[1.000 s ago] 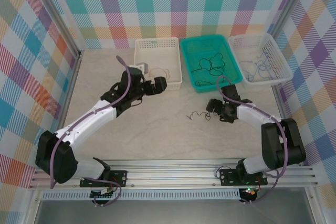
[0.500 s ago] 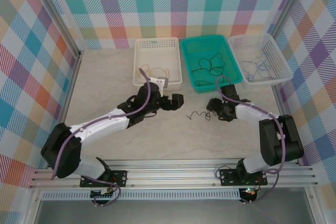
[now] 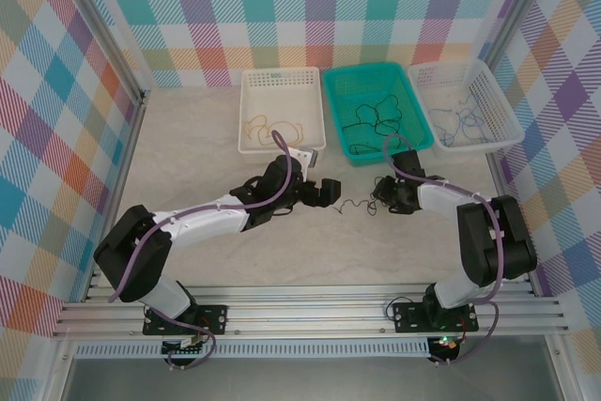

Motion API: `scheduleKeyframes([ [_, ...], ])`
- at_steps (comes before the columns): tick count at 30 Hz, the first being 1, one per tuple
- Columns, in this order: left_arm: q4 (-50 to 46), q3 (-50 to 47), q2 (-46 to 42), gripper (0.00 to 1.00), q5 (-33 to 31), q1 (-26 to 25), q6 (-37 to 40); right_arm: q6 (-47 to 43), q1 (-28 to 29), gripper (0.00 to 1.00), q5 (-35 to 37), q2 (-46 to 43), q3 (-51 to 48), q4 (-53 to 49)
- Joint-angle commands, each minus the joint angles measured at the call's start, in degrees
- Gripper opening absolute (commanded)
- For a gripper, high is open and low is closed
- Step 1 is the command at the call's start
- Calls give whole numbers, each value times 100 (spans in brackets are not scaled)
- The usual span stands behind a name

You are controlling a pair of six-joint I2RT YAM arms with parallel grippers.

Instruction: Untangle the cables

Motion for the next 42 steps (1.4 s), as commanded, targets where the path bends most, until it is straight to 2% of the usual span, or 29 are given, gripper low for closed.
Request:
scheduleKeyframes([
  [1,134,117,36,100,80,-37,271,-157,138,37,-259,29,-74,605],
  [5,29,135,-74,100,57,-37,409,-328,167,27,-435,-277,-239,856],
  [7,-10,131,-97,100,86,-45,504,-398,167,17,-549,-415,-272,854],
  [9,-77,175,-59,100,348,-37,682,-445,173,1,-678,-546,-293,815],
  [10,-128,217,-17,100,483,-37,760,-446,165,0,-735,-642,-300,783],
  [15,16,177,85,100,648,-57,1034,-588,171,0,-1098,-1335,-385,675],
  [20,565,29,136,100,739,-68,1393,-795,169,0,-1494,-1982,-345,422],
  [31,1345,-167,170,99,1819,-69,2370,-896,167,0,-2638,-2964,-95,284],
  [42,1810,-100,587,91,1782,-325,2264,-165,168,0,-2853,-3397,82,640],
])
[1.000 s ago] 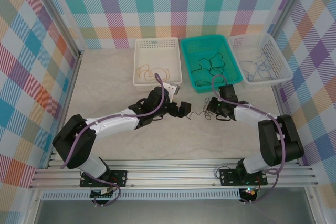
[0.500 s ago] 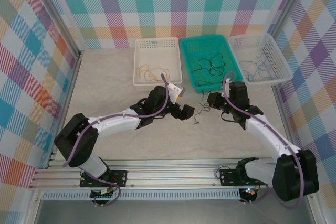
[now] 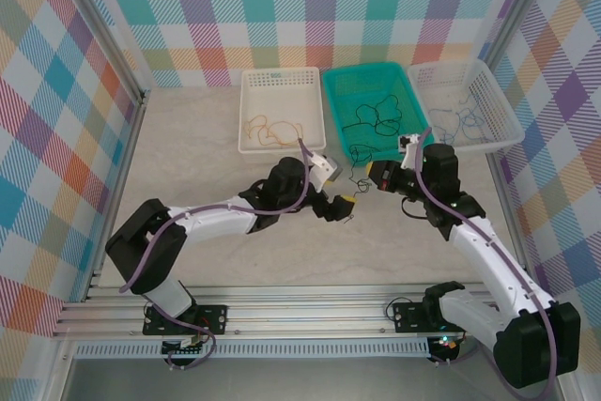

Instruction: Untangle the cables

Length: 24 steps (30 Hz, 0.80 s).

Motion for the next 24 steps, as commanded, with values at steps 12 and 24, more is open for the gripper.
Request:
scheduleKeyframes([
  [12,1048,2,662,87,110,-242,-562,879,15,0,-27,-288,111,548],
  [24,3034,-915,847,86,708,-236,-1982,1375,16,0,385,-340,453,189],
])
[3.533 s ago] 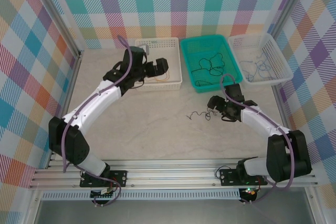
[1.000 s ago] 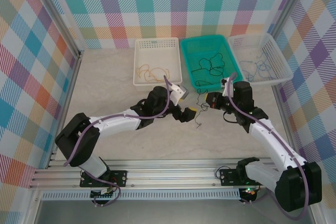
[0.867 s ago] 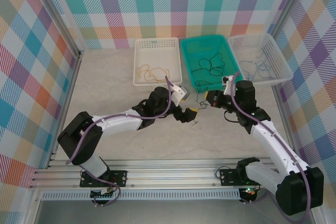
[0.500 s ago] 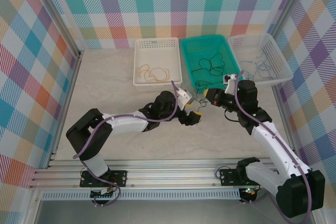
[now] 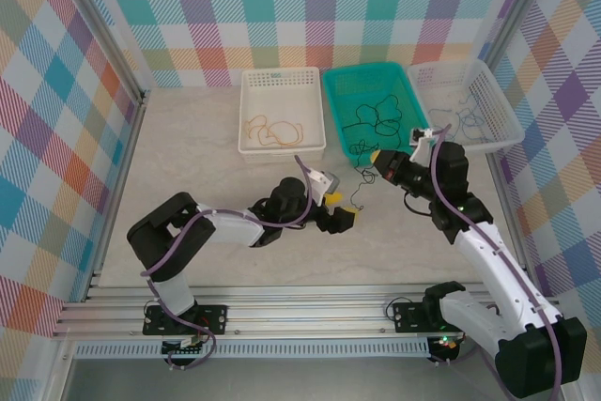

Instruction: Untangle the cables

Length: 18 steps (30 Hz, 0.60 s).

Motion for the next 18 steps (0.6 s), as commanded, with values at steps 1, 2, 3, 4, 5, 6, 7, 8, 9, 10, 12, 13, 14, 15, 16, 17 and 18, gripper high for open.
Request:
scheduleKeyframes([
  [1,936,-12,174,83,440,-97,-523,178,15,0,59,-34,252,4],
  [2,930,4,217,79,422,-98,-553,209,16,0,59,-34,255,15],
  [3,937,22,256,75,419,-98,-553,222,8,0,50,-35,270,19],
  [4,938,47,290,72,419,-98,-540,232,11,0,46,-26,285,35],
  [5,938,71,316,68,419,-98,-526,232,16,0,34,-16,293,29],
  [6,924,89,334,67,418,-98,-512,232,16,0,32,-7,309,30],
  [7,865,126,344,65,419,-98,-488,232,15,0,26,-1,317,25],
  [8,799,163,353,62,411,-98,-452,232,16,0,23,1,329,25],
  [9,742,196,353,59,410,-98,-422,226,15,0,24,7,333,30],
  [10,716,213,361,54,406,-98,-398,224,15,0,23,8,340,34],
  [12,692,238,362,45,409,-98,-379,223,14,0,32,1,331,25],
  [13,675,248,362,40,419,-98,-368,223,16,0,41,1,325,25],
  [14,658,250,360,35,421,-98,-363,223,16,0,54,-8,326,21],
  [15,650,244,361,29,444,-98,-363,223,12,0,65,-16,316,17],
  [16,639,241,358,22,462,-98,-363,224,15,0,84,-23,317,20],
  [17,630,226,349,14,471,-98,-353,224,16,0,114,-34,315,2],
  [18,621,207,332,7,472,-98,-332,212,16,0,153,-51,334,-24],
])
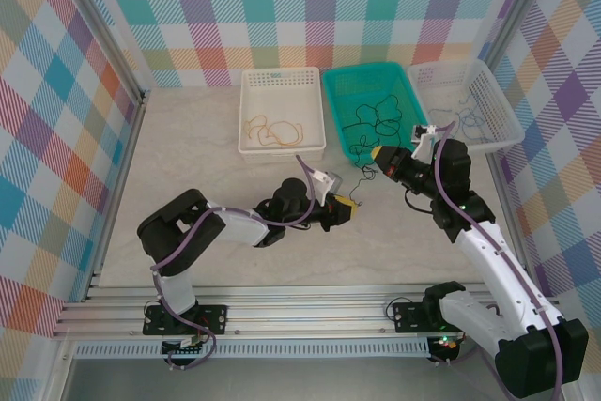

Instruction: Untangle the cables

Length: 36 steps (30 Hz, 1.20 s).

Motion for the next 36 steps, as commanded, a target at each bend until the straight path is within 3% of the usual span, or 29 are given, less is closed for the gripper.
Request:
scheduleKeyframes([
  [1,132,61,-24,2,94,-76,118,-22,7,0,187,-67,245,-106],
  [11,-583,-157,-416,0,-487,-76,410,-410,-87,0,1366,-377,746,-1340],
  [16,-710,-520,-732,0,-1035,30,404,-686,-602,0,1942,-597,946,-2026],
  [22,-885,-1018,-1168,0,-1514,389,354,-885,-1479,0,1901,-788,1001,-2461],
  [36,-781,-1842,-2008,0,-2053,1182,0,-1141,-2318,0,2201,-814,728,-2662],
])
